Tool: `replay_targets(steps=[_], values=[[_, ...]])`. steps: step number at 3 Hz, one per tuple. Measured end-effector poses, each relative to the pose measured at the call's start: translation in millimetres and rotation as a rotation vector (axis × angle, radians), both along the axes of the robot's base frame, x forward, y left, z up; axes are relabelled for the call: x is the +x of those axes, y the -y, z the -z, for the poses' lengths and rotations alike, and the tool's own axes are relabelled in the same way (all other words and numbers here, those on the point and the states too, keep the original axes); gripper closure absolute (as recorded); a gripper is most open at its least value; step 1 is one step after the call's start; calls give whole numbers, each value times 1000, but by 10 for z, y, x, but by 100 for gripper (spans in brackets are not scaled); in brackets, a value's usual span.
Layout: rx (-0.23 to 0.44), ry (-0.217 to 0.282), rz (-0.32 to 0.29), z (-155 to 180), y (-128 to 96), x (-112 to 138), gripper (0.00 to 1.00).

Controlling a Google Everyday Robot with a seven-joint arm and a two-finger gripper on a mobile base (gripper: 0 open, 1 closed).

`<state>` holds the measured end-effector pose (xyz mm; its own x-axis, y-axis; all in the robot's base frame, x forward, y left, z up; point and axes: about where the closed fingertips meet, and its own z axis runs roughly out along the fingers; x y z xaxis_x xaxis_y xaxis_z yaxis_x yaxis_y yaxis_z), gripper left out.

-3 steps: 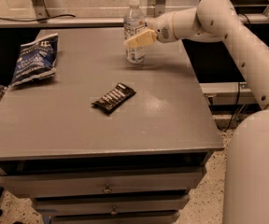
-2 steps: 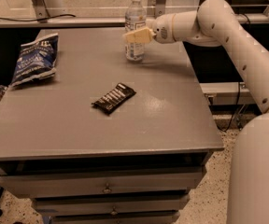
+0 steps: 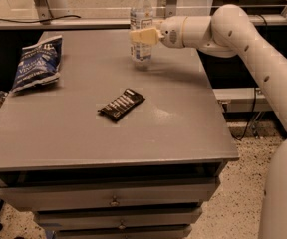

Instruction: Move blue plastic bottle near blue chip bag

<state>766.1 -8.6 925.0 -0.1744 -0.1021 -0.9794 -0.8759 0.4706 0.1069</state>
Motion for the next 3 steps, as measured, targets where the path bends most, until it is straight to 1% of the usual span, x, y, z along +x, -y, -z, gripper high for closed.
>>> replay_targets(steps=[1, 2, 3], values=[[3, 120, -55, -171, -263, 17, 100], [-62, 281, -162, -239, -745, 48, 100], [-83, 334, -233, -202, -1103, 30, 100]])
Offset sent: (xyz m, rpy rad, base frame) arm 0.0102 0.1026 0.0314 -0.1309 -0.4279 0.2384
